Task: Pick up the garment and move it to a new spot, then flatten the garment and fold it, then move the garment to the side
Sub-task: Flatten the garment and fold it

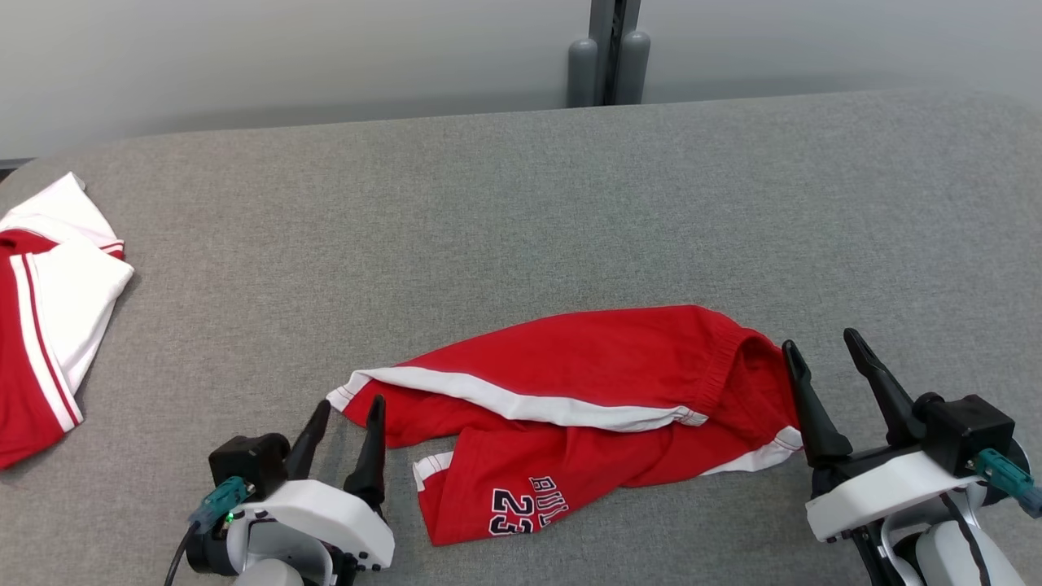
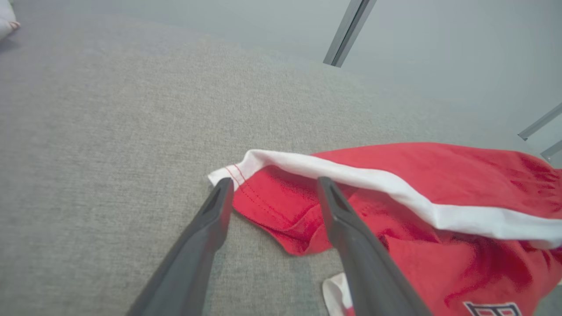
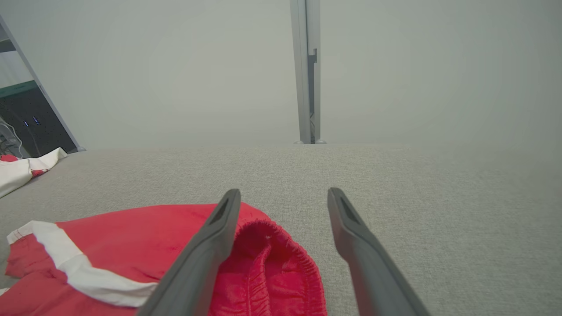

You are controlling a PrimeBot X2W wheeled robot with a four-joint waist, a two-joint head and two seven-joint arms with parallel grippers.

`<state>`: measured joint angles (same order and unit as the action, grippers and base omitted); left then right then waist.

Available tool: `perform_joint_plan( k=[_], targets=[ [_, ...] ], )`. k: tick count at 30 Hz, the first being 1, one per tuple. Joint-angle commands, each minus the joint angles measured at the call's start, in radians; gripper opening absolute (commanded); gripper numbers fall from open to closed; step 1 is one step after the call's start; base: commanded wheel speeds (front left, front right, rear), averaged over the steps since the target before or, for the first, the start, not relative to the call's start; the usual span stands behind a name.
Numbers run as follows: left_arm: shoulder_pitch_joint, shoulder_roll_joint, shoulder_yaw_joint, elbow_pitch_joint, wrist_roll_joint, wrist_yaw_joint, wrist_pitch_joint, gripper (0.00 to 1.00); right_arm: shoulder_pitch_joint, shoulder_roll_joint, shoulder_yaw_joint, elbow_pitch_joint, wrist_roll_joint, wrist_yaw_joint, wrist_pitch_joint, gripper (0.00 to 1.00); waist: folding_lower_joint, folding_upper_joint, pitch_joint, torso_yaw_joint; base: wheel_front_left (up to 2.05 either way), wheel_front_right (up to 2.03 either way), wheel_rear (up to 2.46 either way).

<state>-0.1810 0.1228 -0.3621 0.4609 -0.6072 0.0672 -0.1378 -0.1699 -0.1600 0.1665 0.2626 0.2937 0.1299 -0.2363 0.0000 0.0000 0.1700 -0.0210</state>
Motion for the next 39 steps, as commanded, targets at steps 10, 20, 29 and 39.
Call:
perform_joint_plan(
  k=[10, 20, 29, 39],
  targets=[
    [0.028, 0.076, 0.092, -0.228, 0.156, 0.118, -0.126, 1.0, 0.036, 0.009, -0.022, -0.025, -0.035, 0.002, 0.017, 1.0, 0.0, 0.0, -0.049, 0.011, 0.0, 0.0, 0.0],
    [0.094, 0.141, 0.096, -0.321, 0.243, 0.167, -0.109, 1.0, 0.061, 0.016, -0.052, -0.047, -0.054, 0.002, 0.033, 1.0, 0.0, 0.0, -0.058, 0.012, 0.0, 0.0, 0.0],
    [0.09, 0.138, 0.079, -0.316, 0.216, 0.149, -0.068, 1.0, 0.063, 0.023, -0.064, -0.065, -0.057, 0.002, 0.041, 1.0, 0.0, 0.0, -0.047, 0.016, 0.0, 0.0, 0.0],
    [-0.07, 0.153, -0.018, -0.092, 0.17, -0.014, 0.123, 1.0, 0.03, 0.013, -0.039, -0.074, -0.048, 0.002, 0.044, 1.0, 0.0, 0.0, 0.008, 0.005, 0.0, 0.0, 0.0]
  ],
)
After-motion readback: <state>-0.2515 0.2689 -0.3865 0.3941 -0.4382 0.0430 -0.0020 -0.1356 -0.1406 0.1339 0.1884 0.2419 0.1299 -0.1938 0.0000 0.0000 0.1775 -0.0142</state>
